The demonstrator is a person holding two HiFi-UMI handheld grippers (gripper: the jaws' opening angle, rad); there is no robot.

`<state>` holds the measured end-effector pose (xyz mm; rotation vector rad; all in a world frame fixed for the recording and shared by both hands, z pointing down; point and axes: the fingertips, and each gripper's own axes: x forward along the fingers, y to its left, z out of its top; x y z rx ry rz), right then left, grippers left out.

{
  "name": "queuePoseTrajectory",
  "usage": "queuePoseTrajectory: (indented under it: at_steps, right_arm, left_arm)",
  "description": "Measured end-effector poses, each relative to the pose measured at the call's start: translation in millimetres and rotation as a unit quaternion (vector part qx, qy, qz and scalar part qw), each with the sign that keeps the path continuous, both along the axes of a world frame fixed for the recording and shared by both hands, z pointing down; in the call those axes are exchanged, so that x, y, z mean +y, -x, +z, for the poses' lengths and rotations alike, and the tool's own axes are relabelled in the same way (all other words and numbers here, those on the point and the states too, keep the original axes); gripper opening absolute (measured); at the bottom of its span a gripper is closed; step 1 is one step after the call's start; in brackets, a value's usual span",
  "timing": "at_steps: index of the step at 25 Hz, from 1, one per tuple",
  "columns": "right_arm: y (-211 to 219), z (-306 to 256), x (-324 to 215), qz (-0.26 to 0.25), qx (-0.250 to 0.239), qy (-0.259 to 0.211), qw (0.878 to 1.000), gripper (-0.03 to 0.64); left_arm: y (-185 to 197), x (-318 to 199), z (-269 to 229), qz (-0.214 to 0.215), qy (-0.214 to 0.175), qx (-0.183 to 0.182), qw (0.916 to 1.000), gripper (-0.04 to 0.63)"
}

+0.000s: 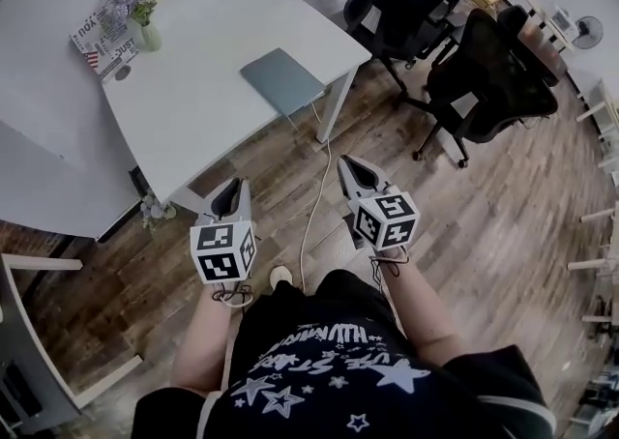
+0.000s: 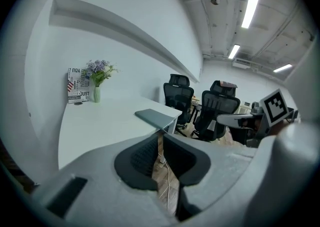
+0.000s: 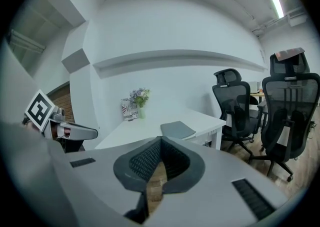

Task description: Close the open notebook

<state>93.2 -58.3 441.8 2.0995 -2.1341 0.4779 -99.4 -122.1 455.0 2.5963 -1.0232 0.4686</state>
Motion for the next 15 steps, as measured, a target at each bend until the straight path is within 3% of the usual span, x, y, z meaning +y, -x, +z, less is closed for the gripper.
queuePoseTrajectory:
  at_steps: [15]
  right_arm:
    - [-26.2, 3.0, 113.5, -0.021, -0.014, 0.011, 1.000, 0.002]
  left_arm:
    - [-33.7, 115.9, -13.3, -0.012, -0.005, -0.002, 0.9999, 0.020]
